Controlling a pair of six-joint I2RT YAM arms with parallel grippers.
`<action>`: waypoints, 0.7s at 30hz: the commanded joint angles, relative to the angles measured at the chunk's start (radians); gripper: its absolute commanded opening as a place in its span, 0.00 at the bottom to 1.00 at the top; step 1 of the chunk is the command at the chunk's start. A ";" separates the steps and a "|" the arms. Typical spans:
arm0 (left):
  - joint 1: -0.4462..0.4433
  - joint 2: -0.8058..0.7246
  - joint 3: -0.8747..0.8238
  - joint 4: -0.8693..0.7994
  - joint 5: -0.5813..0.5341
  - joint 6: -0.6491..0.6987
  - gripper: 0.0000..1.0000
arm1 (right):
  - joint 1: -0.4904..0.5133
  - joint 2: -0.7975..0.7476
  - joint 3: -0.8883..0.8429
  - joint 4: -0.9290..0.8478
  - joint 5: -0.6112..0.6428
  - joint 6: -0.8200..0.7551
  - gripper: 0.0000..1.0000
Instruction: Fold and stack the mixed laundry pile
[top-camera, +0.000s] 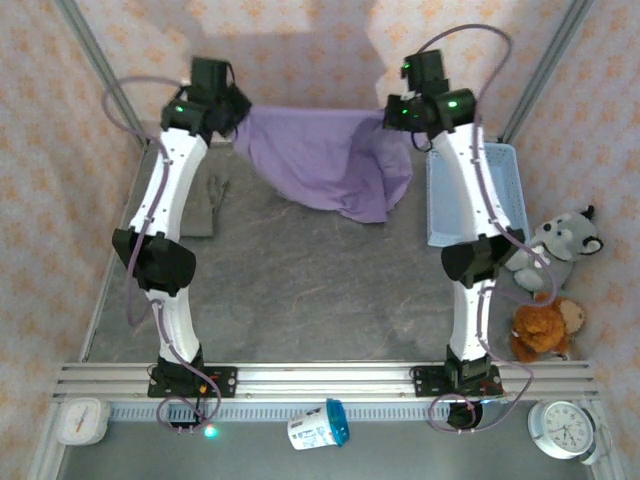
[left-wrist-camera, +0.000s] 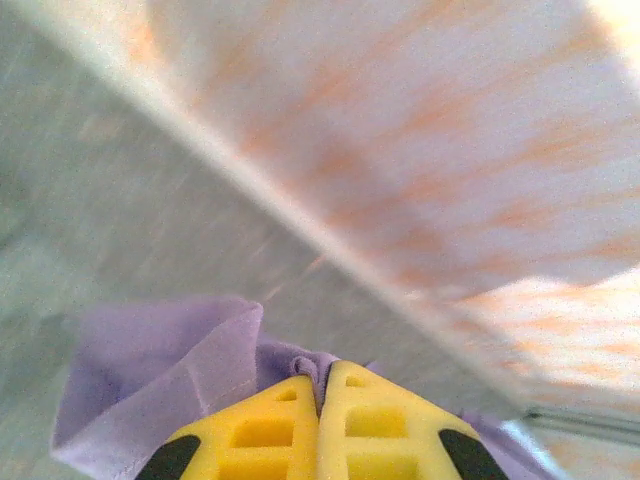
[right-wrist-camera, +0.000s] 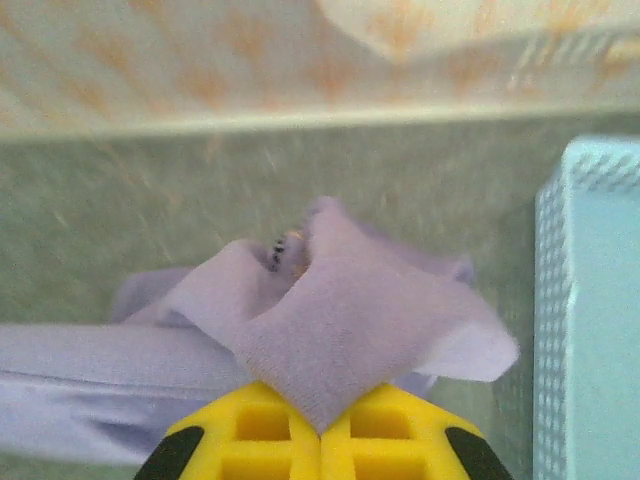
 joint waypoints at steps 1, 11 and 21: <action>0.003 -0.010 0.208 -0.163 -0.075 0.177 0.00 | -0.036 -0.132 -0.002 0.051 -0.064 -0.035 0.00; 0.005 -0.256 0.068 0.013 0.029 0.204 0.00 | -0.039 -0.337 -0.015 0.095 -0.105 -0.095 0.00; 0.006 -0.476 0.052 0.107 -0.005 0.247 0.00 | -0.039 -0.577 -0.081 0.214 -0.268 -0.033 0.00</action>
